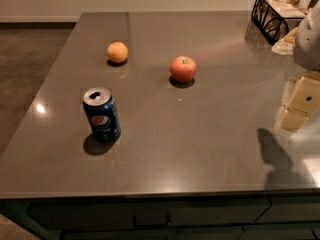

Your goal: Move pepsi can near orange

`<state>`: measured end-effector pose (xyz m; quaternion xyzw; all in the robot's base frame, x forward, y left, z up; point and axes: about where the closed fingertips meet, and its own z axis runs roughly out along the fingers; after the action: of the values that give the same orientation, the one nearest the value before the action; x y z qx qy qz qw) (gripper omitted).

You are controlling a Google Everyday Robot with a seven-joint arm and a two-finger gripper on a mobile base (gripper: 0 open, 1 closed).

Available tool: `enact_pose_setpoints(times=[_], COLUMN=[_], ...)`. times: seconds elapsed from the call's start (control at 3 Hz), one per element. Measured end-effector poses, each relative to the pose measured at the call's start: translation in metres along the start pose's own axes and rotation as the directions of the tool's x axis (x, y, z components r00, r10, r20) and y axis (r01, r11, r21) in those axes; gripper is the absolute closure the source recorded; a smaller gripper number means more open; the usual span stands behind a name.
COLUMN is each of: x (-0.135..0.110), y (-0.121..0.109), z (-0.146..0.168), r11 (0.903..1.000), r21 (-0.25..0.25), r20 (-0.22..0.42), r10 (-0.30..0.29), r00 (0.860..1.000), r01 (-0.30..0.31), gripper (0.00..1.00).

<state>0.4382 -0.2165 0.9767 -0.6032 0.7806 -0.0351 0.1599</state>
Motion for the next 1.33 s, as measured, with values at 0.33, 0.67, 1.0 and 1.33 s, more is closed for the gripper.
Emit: enact_pose_setpoints(times=[0.33,0.67,1.0,1.33], x=[0.000,-0.026,-0.083,-0.147], y=[0.000,0.002,0.013,0.033], z=[0.000,0.005,0.013,0.023], r11=[1.0000,0.9997,0.9978,0.9937], r21=[0.000,-0.020,-0.031,-0.036], r20=[0.000,0.074,0.181,0.283], r10=[0.000,-0.015,-0.053,-0.092], r00=[1.000,0.997,0.982,0.955], r01=[0.000,0.016,0.059,0.107], gripper=[0.00,0.00,0.00,0.00])
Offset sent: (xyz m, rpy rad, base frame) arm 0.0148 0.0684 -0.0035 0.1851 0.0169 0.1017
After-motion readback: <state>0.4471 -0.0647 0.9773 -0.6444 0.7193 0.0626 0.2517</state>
